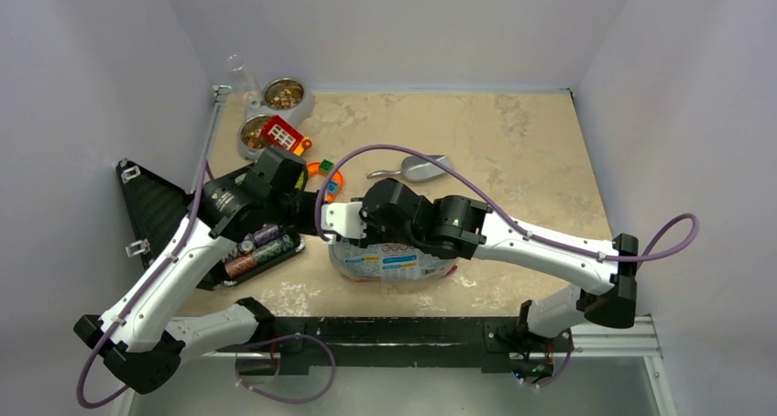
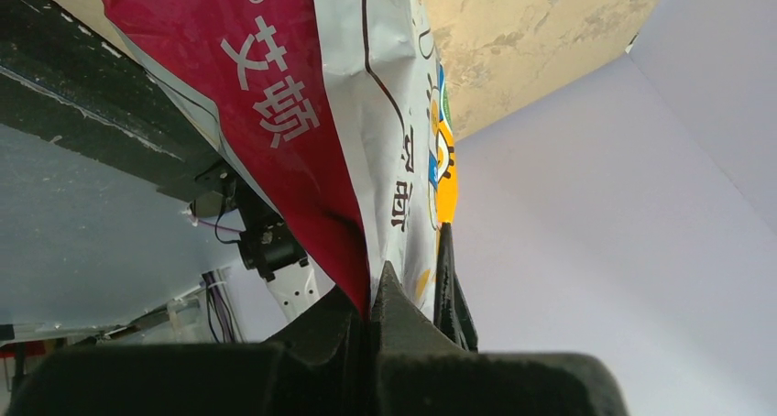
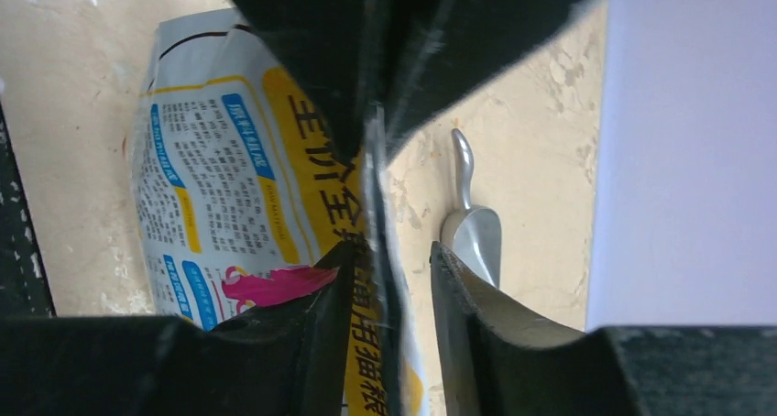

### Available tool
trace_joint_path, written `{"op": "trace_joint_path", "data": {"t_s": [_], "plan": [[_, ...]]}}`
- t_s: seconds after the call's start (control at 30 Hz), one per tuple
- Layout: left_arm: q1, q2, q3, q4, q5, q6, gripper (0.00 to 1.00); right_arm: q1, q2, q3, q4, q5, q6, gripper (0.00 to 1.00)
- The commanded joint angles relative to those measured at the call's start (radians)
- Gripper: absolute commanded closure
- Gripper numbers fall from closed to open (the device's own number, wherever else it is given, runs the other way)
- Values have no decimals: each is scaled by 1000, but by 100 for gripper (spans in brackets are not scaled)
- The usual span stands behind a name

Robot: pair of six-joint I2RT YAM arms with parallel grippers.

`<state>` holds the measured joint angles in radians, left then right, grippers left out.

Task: Serve the pet food

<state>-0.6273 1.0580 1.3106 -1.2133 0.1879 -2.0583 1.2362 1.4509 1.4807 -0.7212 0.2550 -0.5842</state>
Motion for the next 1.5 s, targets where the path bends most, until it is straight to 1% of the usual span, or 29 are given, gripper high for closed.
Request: {"op": "trace_joint_path", "data": {"t_s": [0.0,0.03,0.1,0.13,0.23,0.33,0.43,0.5,0.63,0.8,0.9,1.07,1.23,1.47], "plan": [[14,-56,68,37,35,18,100,2,-54,2,70,107,-30,68],[13,-56,68,38,35,23,100,2,-51,1,66,113,-33,74],[14,-57,74,29,28,30,100,2,-50,-1,59,128,-36,99],[13,-57,79,16,16,35,100,2,-53,-1,51,138,-40,100],[16,-50,116,-49,-50,73,100,-8,-79,-42,23,220,-60,100],[49,-28,150,-121,-52,144,100,-62,-169,-99,-34,164,-39,100],[80,-27,147,-139,-53,179,100,-139,-274,-186,-74,111,-28,100],[101,-24,148,-146,-45,202,100,-172,-346,-252,-84,114,-30,100],[117,-14,158,-149,-31,221,100,-229,-456,-362,-92,157,-27,100],[126,-8,175,-166,-31,224,100,-305,-556,-465,-55,236,-52,100],[135,-7,178,-186,-36,233,100,-338,-613,-486,-74,241,-66,100],[144,-13,161,-180,-23,231,100,-351,-662,-506,-105,238,-69,100],[158,-17,185,-215,-41,245,100,-411,-722,-537,-111,228,-72,100],[175,-30,165,-215,-25,250,100,-487,-819,-566,-145,225,-67,100]]}}
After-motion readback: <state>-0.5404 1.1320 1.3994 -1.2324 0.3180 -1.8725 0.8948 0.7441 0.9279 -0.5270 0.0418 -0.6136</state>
